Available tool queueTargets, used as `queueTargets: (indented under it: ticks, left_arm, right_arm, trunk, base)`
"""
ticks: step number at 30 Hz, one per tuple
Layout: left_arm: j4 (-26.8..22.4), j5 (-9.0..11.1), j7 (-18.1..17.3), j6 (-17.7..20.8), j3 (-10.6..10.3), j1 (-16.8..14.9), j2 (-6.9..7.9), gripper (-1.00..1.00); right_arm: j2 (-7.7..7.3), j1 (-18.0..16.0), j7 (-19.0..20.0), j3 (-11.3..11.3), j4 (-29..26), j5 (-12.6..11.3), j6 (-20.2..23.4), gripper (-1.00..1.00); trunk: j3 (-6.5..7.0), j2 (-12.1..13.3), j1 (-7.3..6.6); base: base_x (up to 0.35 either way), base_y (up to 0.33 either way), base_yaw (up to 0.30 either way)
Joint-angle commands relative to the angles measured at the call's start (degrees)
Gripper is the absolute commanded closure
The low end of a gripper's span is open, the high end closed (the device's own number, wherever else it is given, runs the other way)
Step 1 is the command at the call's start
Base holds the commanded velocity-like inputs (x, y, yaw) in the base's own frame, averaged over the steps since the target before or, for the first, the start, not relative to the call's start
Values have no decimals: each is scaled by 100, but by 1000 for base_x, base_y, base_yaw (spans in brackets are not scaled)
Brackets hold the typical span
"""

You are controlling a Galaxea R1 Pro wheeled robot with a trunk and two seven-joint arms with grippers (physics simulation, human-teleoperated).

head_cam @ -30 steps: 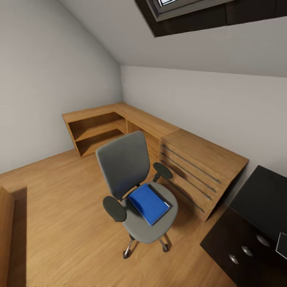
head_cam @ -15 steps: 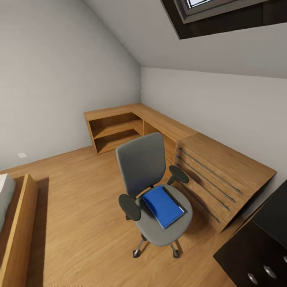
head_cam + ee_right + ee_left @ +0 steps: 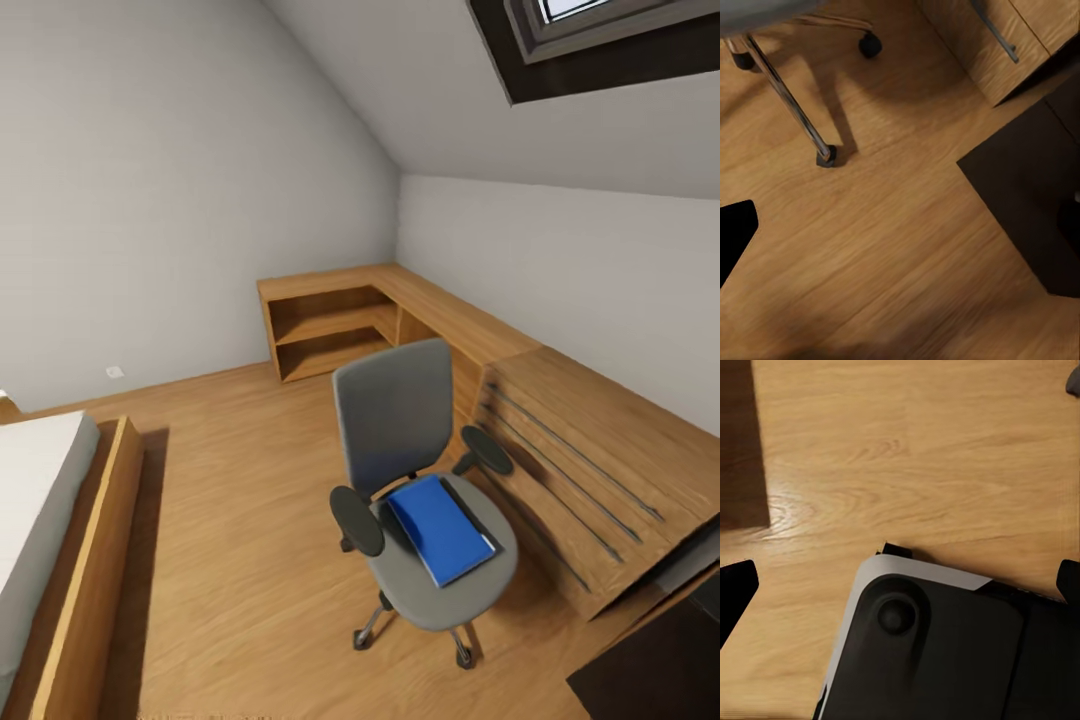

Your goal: In the bedroom, organize the workspace by keeping the computer under the desk, ensuring the monitor is on the desk, placing the keyboard on the desk next to the monitor, placing the mouse on the desk next to the keyboard, moving the folder from the swivel chair onto the desk next to the mouse, stacking the notebook on top of the folder with the pen on top of the notebook, and positioning the swivel chair next to the desk.

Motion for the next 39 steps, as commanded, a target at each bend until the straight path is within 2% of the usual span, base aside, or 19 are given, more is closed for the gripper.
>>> queueTargets:
  ticks: [1, 11, 17, 27, 39]
  left_arm:
    - [-11, 59, -28, -2, 3, 4, -2, -100]
    - [-11, 59, -28, -7, 3, 4, -2, -100]
    - [-11, 63, -28, -9, 3, 4, -2, -100]
    - [-11, 61, -28, -8, 3, 4, -2, -100]
    - [-11, 62, -28, -7, 3, 4, -2, -100]
  right_arm:
    - [-1, -7, 0, -40, 14, 29, -27, -100]
    - [-2, -5, 2, -39, 9, 35, -9, -100]
    - [-2, -6, 2, -38, 12, 37, 3, -100]
    - [-2, -7, 10, -38, 13, 37, 6, -100]
    - [-11, -8, 12, -38, 10, 37, 6, -100]
  trunk:
    - [0, -4, 1]
    - [63, -4, 1]
    - [88, -4, 1]
    - [94, -4, 1]
    - [94, -4, 1]
  base:
    - [5, -241, 240]
    - [90, -223, 187]
    - [41, -30, 124]
    - [232, -3, 32]
    - [29, 0, 1]
